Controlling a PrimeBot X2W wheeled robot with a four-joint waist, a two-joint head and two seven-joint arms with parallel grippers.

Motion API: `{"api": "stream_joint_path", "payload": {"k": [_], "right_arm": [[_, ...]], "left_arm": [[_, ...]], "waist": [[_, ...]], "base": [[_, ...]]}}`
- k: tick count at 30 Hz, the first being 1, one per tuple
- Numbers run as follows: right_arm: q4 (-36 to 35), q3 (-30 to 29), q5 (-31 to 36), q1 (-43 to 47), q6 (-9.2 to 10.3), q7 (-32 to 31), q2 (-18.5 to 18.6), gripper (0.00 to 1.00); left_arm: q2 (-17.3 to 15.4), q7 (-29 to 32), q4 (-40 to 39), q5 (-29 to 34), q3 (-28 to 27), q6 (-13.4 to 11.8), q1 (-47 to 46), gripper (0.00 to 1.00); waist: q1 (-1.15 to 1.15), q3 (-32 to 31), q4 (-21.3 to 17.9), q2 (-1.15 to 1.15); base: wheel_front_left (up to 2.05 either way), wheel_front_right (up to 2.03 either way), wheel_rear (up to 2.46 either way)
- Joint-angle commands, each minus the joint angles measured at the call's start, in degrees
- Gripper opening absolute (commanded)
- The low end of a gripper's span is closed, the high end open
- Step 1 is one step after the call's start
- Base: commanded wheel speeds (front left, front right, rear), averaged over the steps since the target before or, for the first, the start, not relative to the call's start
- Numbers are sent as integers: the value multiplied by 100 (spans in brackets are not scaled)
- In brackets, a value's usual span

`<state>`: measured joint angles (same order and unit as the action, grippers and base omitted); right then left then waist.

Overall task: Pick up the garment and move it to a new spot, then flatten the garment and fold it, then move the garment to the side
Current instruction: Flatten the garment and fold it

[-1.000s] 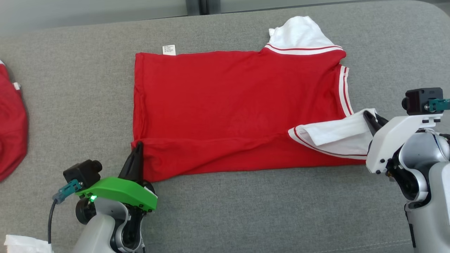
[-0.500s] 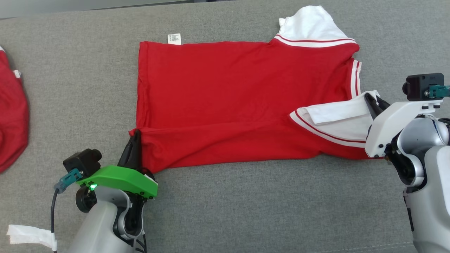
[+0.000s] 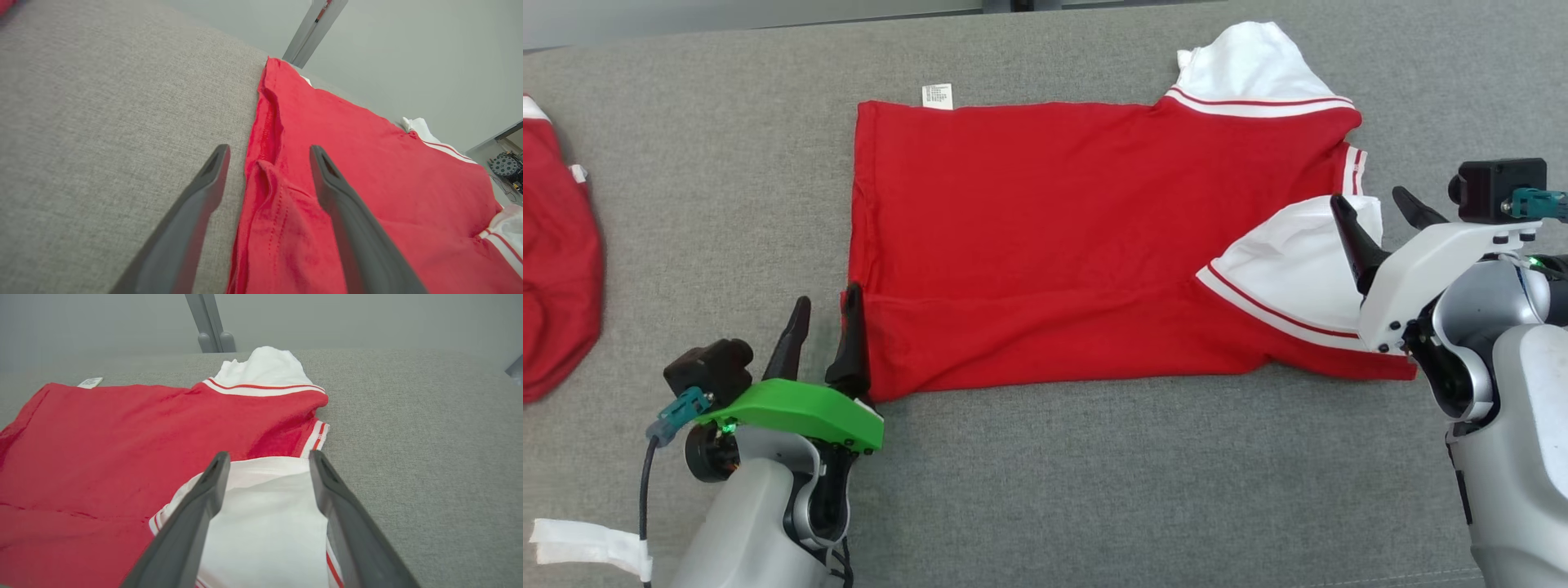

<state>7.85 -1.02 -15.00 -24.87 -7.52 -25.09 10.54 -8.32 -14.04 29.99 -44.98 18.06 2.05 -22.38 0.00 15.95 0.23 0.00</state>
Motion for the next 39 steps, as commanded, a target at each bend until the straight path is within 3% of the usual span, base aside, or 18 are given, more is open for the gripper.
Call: {"api": "stream_joint_path", "payload": {"k": [1, 10, 16, 26, 32, 33, 34, 35, 36, 39], "right_arm": [[-42, -60, -57, 116, 6, -19, 10, 100], [-609, -642, 95, 1020, 6, -744, -201, 100], [-803, -939, 247, 1427, 6, -884, -416, 100], [-102, -968, 474, 1192, 6, -800, -589, 100], [403, -828, 310, 1010, 4, -759, -689, 100], [464, -796, 284, 1005, 2, -770, -699, 53], [508, -760, 267, 990, 2, -751, -706, 25], [532, -732, 260, 986, 2, -732, -716, 0], [558, -702, 247, 995, 2, -727, -718, 0], [508, -746, 260, 1023, 6, -633, -664, 0]], "left_arm": [[-75, -49, -61, 133, -43, -25, 67, 100], [-349, -114, -520, 955, 291, -383, 766, 100], [-377, -40, -629, 1253, 541, -613, 910, 100], [-377, 219, -432, 1423, 683, -822, 609, 100], [-375, 295, -21, 1367, 675, -795, 436, 100], [-358, 318, 35, 1351, 680, -778, 417, 100], [-343, 322, 94, 1335, 690, -767, 392, 100], [-328, 352, 154, 1322, 710, -745, 377, 60], [-316, 381, 209, 1311, 724, -719, 360, 0], [-263, 392, 320, 1224, 729, -659, 384, 0]], "waist": [[0, -61, -2, 0], [0, -221, -31, 0], [0, -128, -46, 0], [0, 95, -30, 0], [0, 192, -21, 0], [0, 196, -16, 0], [0, 198, -10, 0], [0, 195, -6, 0], [0, 185, -2, 0], [0, 112, 7, 0]], "base": [[0, 0, 0], [0, 0, 0], [0, 0, 0], [0, 0, 0], [0, 0, 0], [0, 0, 0], [0, 0, 0], [0, 0, 0], [0, 0, 0], [0, 0, 0]]}}
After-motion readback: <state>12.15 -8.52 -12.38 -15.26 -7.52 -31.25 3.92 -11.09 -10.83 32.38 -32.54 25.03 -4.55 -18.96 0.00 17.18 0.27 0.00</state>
